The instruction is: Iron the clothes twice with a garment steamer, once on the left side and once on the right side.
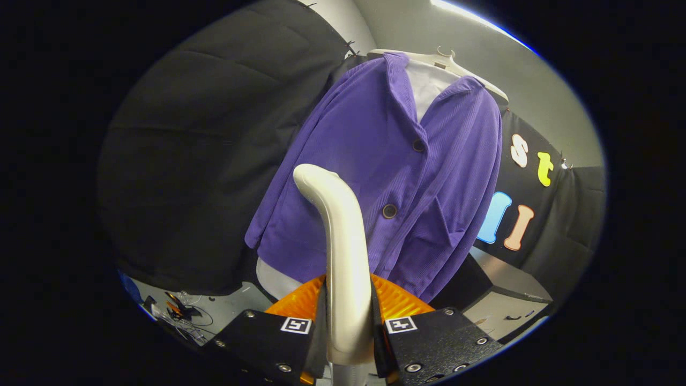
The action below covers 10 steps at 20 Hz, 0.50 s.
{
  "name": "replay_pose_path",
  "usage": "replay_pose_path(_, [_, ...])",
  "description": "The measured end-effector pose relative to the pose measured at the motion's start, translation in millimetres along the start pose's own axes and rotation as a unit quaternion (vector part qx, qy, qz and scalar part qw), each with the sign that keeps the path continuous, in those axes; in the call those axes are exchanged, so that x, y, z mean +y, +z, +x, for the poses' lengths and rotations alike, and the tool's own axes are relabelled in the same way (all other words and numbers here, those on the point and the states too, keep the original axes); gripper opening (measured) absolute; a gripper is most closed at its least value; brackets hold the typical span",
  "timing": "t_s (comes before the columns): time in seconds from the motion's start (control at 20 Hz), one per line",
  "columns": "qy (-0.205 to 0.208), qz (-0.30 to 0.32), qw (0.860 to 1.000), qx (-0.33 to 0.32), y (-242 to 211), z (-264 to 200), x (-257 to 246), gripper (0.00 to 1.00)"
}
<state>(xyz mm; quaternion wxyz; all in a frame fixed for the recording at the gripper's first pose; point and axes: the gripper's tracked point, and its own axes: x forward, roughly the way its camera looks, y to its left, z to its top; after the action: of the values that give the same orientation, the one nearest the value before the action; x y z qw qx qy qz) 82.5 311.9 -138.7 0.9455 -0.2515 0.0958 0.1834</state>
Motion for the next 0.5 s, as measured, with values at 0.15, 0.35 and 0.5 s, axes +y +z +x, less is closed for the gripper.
replay_pose_path(0.15, [0.008, -0.012, 1.000, 0.017, -19.8, 2.9, 9.2, 0.36])
replay_pose_path(0.35, [0.022, -0.006, 0.999, 0.047, -45.5, -3.8, 23.1, 0.36])
replay_pose_path(0.5, [0.037, 0.007, 0.997, 0.063, -67.0, -12.5, 24.3, 0.36])
